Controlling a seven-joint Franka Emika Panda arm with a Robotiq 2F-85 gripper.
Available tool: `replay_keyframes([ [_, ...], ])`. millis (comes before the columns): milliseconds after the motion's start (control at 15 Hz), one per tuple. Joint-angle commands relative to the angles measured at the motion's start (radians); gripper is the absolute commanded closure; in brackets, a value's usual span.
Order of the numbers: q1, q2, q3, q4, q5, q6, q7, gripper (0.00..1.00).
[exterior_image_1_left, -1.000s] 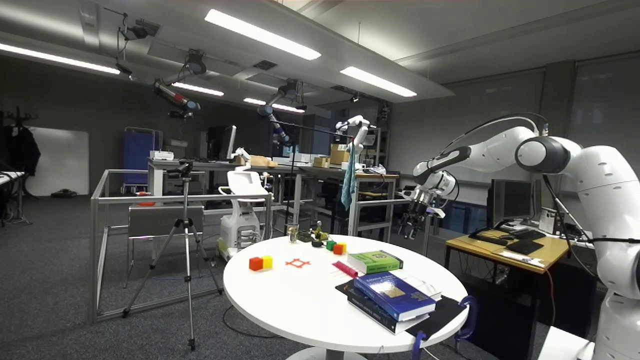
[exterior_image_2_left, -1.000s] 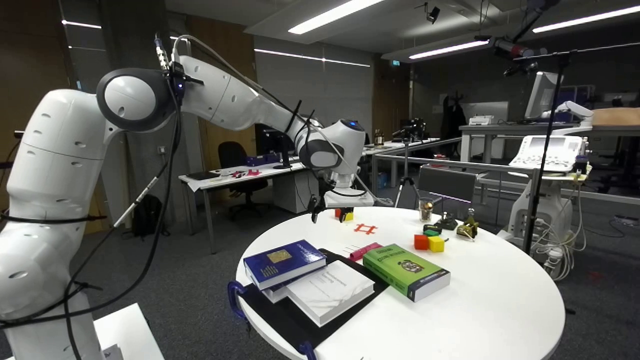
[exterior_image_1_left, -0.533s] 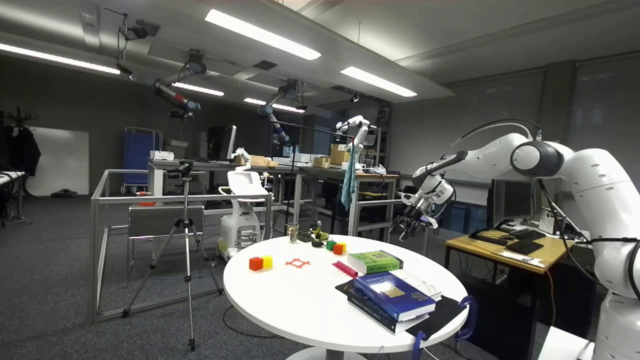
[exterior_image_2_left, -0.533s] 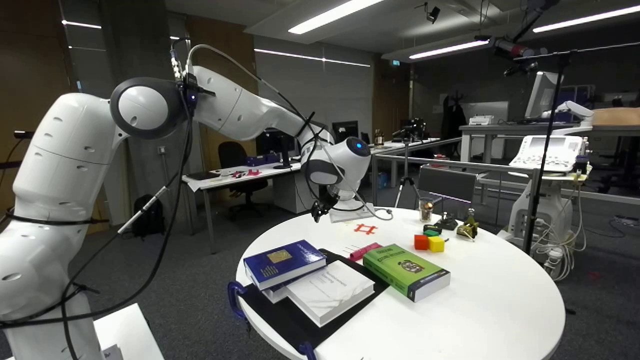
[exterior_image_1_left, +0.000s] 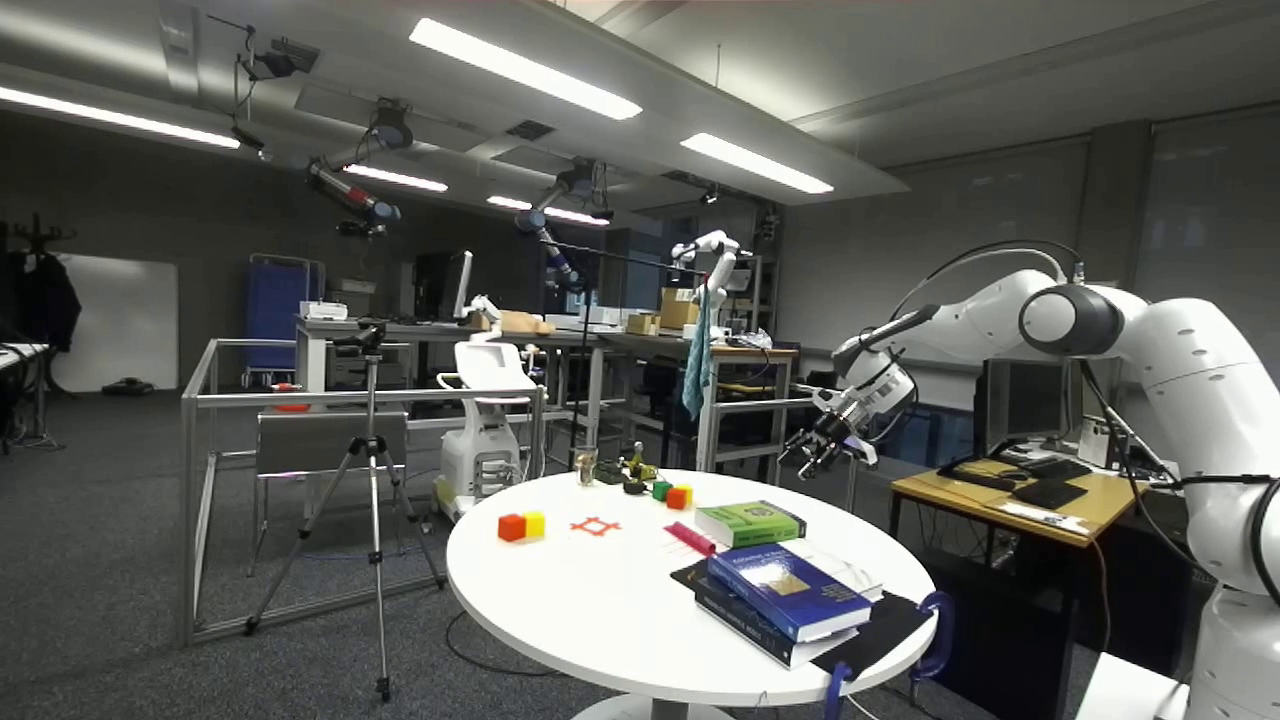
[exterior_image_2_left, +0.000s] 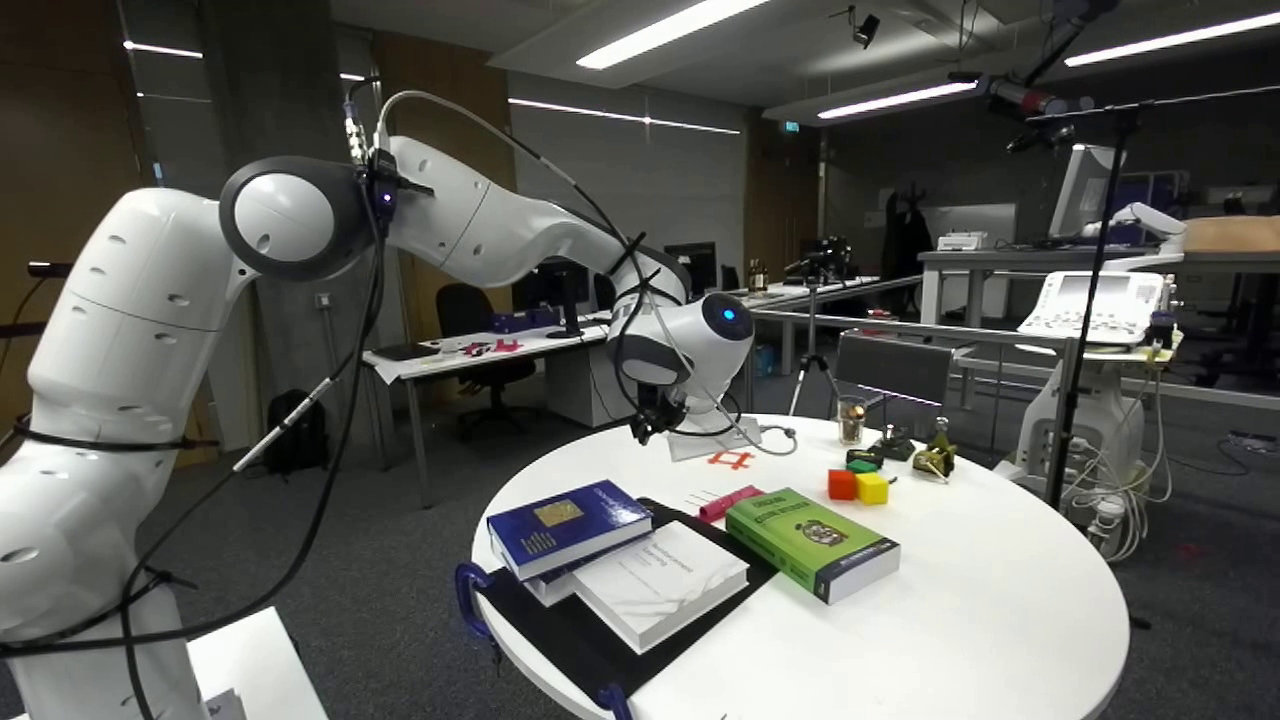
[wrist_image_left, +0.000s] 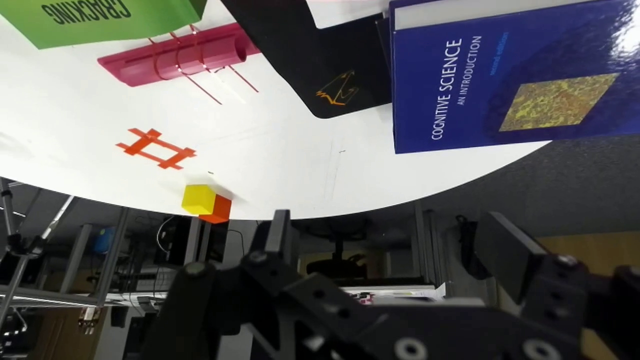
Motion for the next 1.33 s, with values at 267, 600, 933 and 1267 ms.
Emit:
replay_keyframes([
  [267,-0.001,0.004,-0.006,0.020,0.044,0.007,-0.044,0.00],
  [600,-0.007,0.008,-0.024,-0.051,0.024,0.021,-0.164,0.00],
  [933,-0.018,0.018,-0.035,-0.126,0.073,0.046,-0.278,0.00],
  [1267,-0.012,0.021,-0.030,-0.213,0.248,0.137,-0.434,0.00],
])
